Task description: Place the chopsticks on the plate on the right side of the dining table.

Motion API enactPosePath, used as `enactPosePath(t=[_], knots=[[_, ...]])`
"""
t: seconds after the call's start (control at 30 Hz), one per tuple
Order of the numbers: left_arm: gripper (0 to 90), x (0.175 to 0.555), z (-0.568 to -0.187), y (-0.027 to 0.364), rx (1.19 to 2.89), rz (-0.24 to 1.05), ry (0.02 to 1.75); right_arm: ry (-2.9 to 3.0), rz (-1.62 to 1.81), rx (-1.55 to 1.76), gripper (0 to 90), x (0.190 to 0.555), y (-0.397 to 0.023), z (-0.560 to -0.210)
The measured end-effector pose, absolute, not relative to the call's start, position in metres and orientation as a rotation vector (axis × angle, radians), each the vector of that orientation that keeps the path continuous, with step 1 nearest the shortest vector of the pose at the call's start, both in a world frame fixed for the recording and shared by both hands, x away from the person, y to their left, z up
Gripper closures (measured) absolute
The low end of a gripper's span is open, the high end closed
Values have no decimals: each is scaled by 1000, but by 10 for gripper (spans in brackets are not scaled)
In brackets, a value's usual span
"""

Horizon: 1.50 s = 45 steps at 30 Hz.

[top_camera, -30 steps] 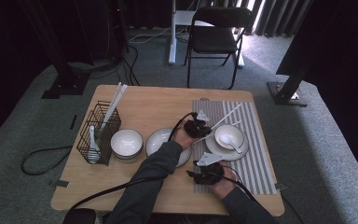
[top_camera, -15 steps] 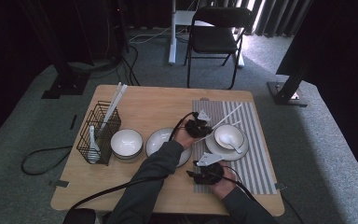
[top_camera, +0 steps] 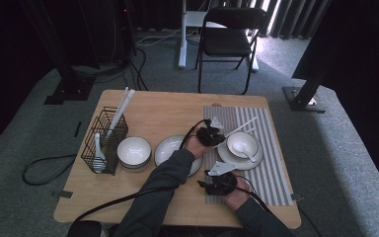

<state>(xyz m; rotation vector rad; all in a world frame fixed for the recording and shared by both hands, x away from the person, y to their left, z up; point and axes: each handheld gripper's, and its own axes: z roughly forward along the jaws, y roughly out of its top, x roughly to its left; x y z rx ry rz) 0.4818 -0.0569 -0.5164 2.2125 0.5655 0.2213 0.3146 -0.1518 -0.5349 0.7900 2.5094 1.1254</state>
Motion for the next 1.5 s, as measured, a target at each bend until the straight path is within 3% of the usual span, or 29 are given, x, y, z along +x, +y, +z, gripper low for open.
enactPosePath(t=[1.5], knots=[[854, 477, -513, -54, 2192, 194, 581, 2508, 1119, 788, 488, 315, -152, -535]])
